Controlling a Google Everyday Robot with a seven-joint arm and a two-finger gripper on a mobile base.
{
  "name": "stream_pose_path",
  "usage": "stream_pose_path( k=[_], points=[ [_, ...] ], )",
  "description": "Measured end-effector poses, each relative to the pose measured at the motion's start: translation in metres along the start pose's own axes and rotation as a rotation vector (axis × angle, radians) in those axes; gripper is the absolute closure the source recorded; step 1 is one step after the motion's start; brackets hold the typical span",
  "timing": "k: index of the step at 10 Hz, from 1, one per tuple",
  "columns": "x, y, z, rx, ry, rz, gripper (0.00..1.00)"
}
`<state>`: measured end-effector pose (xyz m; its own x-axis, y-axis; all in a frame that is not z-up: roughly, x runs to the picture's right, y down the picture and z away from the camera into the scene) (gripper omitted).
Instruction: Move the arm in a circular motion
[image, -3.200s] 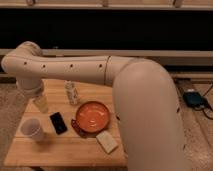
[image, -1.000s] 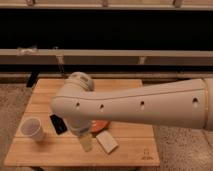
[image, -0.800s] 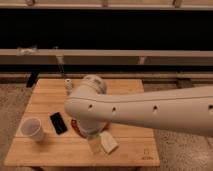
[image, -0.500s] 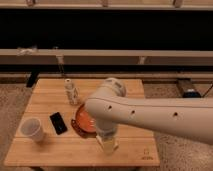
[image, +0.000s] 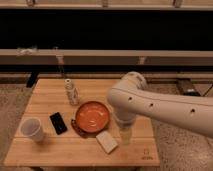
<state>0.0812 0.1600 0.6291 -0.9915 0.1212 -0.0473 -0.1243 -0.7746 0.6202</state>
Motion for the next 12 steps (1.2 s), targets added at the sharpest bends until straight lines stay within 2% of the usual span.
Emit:
stream_pose_path(
  k=[2, 4, 7, 12],
  points=[
    [-0.011, 0.016, 0.001, -0.010, -0.011, 0.010, 0.20],
    [-0.035, 0.039, 0.005, -0.026, -0.026, 0.036, 0.20],
    [-0.059, 0.068, 0.012, -0.035, -0.043, 0.061, 0.20],
    [-0.064, 0.128, 0.020, -0.039, -0.057, 0.035, 0.20]
  ],
)
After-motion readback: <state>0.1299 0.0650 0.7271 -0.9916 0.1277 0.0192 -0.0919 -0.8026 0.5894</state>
